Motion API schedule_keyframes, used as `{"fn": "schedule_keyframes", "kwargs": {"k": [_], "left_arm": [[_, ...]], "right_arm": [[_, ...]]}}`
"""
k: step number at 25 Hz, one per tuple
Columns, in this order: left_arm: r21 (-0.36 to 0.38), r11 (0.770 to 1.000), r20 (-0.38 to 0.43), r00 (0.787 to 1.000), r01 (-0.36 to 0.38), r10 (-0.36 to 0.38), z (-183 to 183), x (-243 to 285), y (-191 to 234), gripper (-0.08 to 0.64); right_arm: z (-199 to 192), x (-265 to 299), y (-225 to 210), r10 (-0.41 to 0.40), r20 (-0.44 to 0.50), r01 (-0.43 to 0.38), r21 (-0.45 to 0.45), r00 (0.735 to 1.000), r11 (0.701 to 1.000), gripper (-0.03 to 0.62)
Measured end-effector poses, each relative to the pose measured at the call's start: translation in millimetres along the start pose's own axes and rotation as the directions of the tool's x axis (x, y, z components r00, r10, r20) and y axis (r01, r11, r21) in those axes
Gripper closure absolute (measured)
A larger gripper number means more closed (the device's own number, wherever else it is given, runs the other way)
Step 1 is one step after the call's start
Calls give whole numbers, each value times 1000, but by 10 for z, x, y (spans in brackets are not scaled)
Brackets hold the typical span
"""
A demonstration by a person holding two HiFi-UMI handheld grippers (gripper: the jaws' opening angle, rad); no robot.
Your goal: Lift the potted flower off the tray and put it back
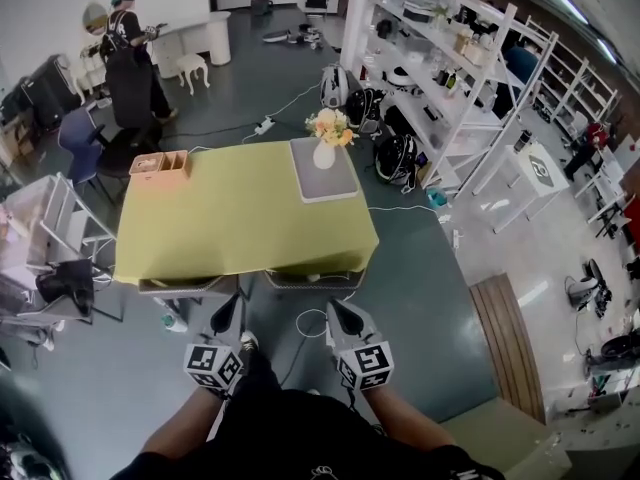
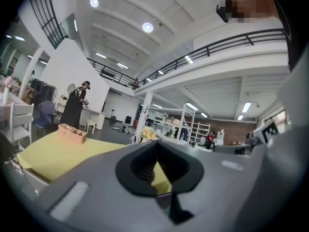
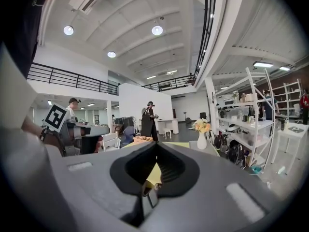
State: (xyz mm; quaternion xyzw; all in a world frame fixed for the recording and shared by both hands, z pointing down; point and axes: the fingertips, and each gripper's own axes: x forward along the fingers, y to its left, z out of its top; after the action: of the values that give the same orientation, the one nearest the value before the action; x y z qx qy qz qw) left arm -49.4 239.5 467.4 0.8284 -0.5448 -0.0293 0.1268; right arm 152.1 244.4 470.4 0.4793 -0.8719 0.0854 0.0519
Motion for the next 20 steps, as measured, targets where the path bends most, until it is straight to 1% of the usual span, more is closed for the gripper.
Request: {"fn": "schedule_keyframes", "kwargs": {"k": [7,13,17,20], "left_arm": [[-4,999,-5,999,39,-39,319,629,754,552],[-3,995,-12,995,99,-99,640,1127,1430,552],[-22,992,-16,992,122,-122,763,1357,1897,552],[-21,990,-21,990,139,-139,813,1500,2221,552]], "right_arm": [[235,924,-31,-51,8,51,10,999,999,589],[479,1753,5,-102,13,101,41,995,994,589],[590,2254,47,-139,12,138,33,990,990,589],[663,2544,62,-168,14,167,26,986,986,589]]}}
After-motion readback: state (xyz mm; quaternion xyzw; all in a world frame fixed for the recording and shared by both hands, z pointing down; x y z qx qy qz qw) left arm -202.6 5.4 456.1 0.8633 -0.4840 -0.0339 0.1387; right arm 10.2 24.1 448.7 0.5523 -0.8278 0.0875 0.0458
